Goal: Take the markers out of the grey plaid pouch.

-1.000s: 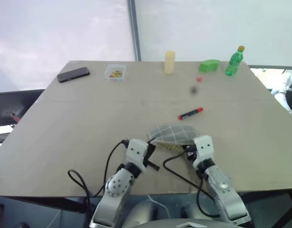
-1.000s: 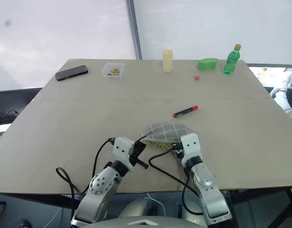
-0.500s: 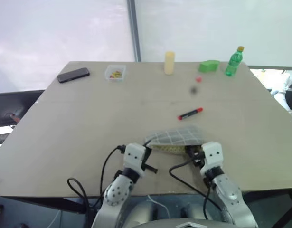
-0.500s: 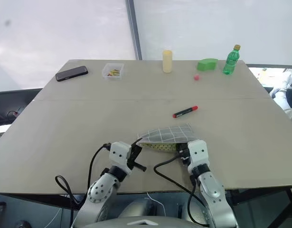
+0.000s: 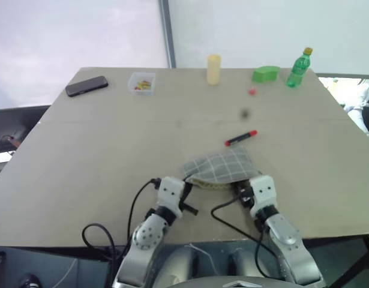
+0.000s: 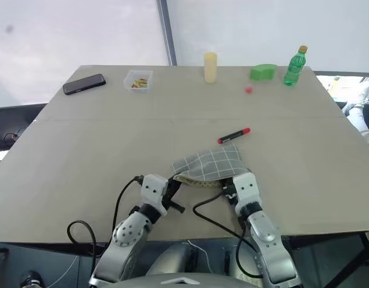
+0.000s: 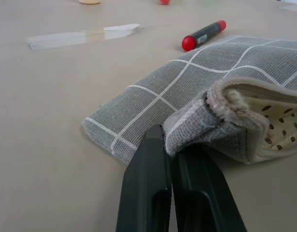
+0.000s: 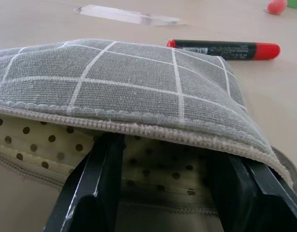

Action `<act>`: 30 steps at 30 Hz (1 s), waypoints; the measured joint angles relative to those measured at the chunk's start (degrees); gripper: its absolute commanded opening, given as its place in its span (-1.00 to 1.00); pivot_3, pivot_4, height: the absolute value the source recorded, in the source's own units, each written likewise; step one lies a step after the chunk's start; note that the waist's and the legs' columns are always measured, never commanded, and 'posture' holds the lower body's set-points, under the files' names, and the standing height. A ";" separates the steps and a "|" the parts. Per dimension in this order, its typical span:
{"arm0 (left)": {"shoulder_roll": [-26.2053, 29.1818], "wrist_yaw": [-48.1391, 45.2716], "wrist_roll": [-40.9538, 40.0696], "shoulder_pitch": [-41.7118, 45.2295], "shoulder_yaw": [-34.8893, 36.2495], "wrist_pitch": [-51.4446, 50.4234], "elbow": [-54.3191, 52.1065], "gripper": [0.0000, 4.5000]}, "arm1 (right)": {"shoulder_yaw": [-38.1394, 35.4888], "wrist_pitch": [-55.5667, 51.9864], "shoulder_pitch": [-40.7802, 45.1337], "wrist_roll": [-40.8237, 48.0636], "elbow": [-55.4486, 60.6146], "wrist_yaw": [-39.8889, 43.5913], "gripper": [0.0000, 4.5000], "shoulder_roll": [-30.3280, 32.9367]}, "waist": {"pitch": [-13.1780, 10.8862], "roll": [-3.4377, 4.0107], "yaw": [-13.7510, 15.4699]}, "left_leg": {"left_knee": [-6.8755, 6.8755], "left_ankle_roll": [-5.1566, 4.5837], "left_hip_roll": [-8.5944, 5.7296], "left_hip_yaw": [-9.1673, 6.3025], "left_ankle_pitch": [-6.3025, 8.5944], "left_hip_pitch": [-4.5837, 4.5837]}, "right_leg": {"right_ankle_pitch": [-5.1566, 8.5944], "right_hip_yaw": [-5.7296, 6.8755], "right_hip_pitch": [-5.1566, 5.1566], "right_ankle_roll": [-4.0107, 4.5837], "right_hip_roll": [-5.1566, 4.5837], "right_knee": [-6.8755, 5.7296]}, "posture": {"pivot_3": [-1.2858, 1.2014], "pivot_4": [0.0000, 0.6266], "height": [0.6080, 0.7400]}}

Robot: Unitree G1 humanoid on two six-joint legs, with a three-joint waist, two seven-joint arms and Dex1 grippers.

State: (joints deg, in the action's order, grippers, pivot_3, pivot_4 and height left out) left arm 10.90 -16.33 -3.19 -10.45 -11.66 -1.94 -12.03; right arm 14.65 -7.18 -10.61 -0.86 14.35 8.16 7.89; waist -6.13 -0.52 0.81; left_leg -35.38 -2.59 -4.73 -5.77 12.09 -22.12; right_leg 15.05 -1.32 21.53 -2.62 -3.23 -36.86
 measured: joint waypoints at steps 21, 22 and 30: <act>4.44 -7.09 -5.29 14.65 5.05 -1.09 9.36 -1.00 | -0.06 -8.87 14.32 -1.14 -1.93 2.71 0.17 0.79 | -0.88 -0.17 -0.01 | 0.05 -0.13 -0.06 -0.04 -0.08 -0.37 | -0.27 0.09 0.33 0.03 0.00 0.09 | 0.03 -0.52 1.00; 4.60 -7.45 -5.56 15.42 5.35 -1.12 9.92 -1.00 | -0.05 -9.27 15.14 -1.17 -1.94 2.79 0.17 0.80 | -0.88 -0.17 -0.02 | 0.05 -0.13 -0.06 -0.04 -0.08 -0.39 | -0.28 0.08 0.35 0.03 -0.01 0.09 | 0.03 -0.52 1.00; 6.10 -10.20 -7.54 20.80 7.33 -1.45 13.56 -1.00 | -0.03 -12.60 20.43 -1.78 -2.46 3.98 0.17 1.02 | -0.96 -0.19 -0.04 | 0.05 -0.13 -0.07 -0.06 -0.08 -0.46 | -0.28 0.09 0.43 0.04 -0.01 0.10 | 0.03 -0.52 1.00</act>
State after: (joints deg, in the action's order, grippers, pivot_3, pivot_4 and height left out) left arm 17.00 -26.53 -10.73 10.35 -4.33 -3.39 1.53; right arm 14.62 -19.79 9.82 -2.64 11.89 12.15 8.92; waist -7.09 -0.71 0.78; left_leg -35.32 -2.72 -4.79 -5.83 12.01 -22.59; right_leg 14.76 -1.23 21.95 -2.59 -3.24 -36.76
